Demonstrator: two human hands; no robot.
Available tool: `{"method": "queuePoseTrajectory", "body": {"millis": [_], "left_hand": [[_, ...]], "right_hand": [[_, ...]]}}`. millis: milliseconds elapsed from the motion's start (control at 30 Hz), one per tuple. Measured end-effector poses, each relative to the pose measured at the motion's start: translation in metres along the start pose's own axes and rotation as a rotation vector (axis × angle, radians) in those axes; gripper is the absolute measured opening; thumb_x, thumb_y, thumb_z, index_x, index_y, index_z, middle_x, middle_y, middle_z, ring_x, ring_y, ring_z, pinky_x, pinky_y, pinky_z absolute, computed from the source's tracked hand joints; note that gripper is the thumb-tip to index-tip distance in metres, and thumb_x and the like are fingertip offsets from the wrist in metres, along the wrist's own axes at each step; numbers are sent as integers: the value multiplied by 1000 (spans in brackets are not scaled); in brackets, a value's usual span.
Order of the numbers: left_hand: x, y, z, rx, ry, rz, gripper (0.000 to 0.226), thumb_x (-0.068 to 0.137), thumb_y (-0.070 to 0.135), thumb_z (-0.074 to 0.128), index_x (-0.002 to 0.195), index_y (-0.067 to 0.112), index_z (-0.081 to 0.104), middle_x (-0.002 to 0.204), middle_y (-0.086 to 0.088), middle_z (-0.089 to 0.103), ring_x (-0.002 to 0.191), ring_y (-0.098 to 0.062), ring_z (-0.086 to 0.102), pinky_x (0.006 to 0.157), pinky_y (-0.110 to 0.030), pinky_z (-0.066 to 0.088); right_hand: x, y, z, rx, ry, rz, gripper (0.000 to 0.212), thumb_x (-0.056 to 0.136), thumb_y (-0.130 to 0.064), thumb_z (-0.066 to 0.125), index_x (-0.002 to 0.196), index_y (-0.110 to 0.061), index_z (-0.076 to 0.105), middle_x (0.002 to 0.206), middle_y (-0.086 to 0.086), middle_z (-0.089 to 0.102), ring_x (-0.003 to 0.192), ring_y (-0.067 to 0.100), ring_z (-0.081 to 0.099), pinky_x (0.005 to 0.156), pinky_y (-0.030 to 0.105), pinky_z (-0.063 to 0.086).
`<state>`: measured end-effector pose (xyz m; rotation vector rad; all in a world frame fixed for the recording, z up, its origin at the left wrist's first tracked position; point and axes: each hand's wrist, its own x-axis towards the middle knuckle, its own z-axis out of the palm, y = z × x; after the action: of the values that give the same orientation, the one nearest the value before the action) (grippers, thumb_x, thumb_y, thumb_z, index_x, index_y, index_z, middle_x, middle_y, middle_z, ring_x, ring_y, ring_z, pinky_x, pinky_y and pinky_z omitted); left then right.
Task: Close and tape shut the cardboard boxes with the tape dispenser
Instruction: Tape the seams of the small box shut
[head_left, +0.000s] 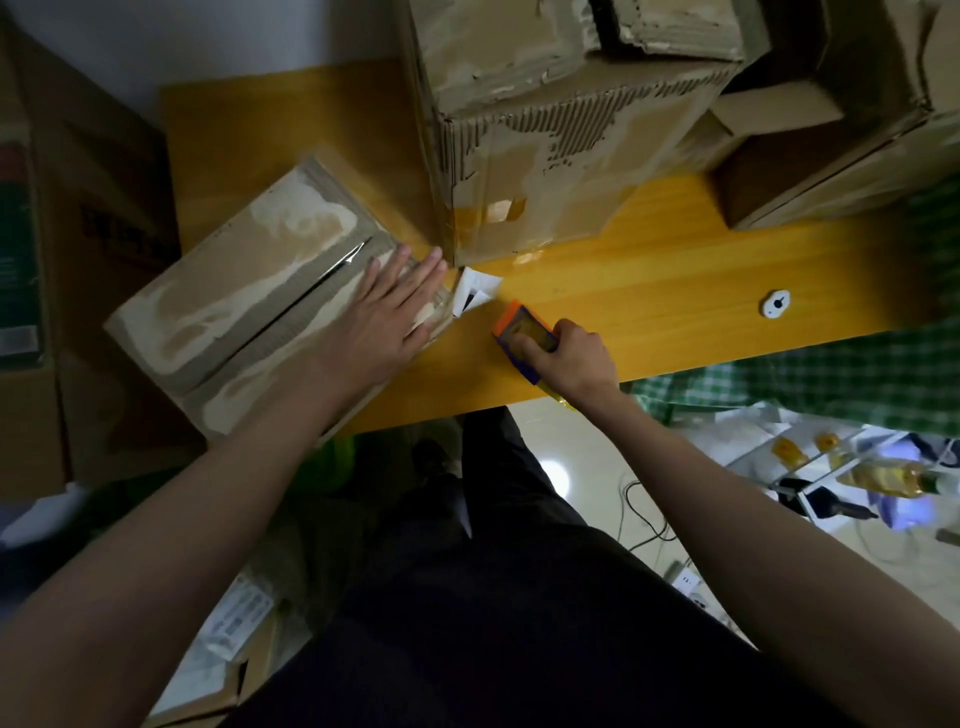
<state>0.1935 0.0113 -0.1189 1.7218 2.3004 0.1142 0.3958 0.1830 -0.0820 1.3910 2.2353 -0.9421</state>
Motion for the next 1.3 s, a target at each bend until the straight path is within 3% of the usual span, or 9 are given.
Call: {"method": "queuePoseTrajectory", "body": {"millis": [167,333,600,700,867,967,1100,1200,1300], "left_hand": [[1,0,1,-8,1,-10,66,104,41,27,162,20,4,170,3,0,156,-23,-8,126,-51,4],[1,0,4,8,16,-18,66,104,40,28,162,18,7,170,3,1,156,-23,-7,126,-51,5],[2,-1,5,-67,52,-16,74,98,50,35,162,19,13,169,4,7,157,-22,-3,126,-50,3],[5,9,1,-230,142,-135,75,98,56,35,160,16,22,168,2,16,156,-16,7,127,-46,5],[17,34,4,-278,360,-365,70,94,45,65,150,11,44,157,-4,43,148,-16,32,122,-30,20],[24,43,2,-255,424,-357,61,88,33,72,141,10,52,140,-8,53,134,-23,45,111,-36,38],[28,44,-1,-339,409,-358,63,82,28,77,138,13,53,138,-9,47,129,-24,44,104,-39,44],[21,36,-9,-443,386,-291,65,85,34,77,140,11,50,146,-8,40,138,-21,40,111,-25,38],[4,20,-23,-474,314,-258,63,87,20,69,145,12,45,155,-3,35,144,-9,32,111,-7,22]], "right_hand": [[7,0,17,49,98,-66,47,96,-50,52,114,-7,48,103,19,66,95,41,63,81,47,48],[23,6,30,-29,128,-39,48,99,-40,53,127,-4,40,111,20,65,106,39,60,107,51,35],[43,17,68,-140,102,-20,69,97,-40,61,145,0,32,140,20,45,129,37,45,110,49,31],[48,22,77,-90,103,-23,72,93,-36,67,144,2,32,140,21,46,127,38,45,107,48,37],[45,15,83,111,356,32,59,80,-30,80,117,5,50,122,24,52,118,42,48,102,48,36],[36,0,80,348,485,-69,33,83,-16,73,103,2,53,106,19,53,99,35,50,85,43,39],[23,-37,69,824,281,-155,11,91,-7,65,87,-13,57,84,5,63,77,19,59,72,28,44],[16,-64,70,1044,217,-113,14,89,-15,72,82,-15,60,81,9,67,80,27,66,77,42,56],[15,-86,72,1192,202,-13,23,84,-19,80,84,-10,59,78,2,64,75,14,64,80,47,57]]}}
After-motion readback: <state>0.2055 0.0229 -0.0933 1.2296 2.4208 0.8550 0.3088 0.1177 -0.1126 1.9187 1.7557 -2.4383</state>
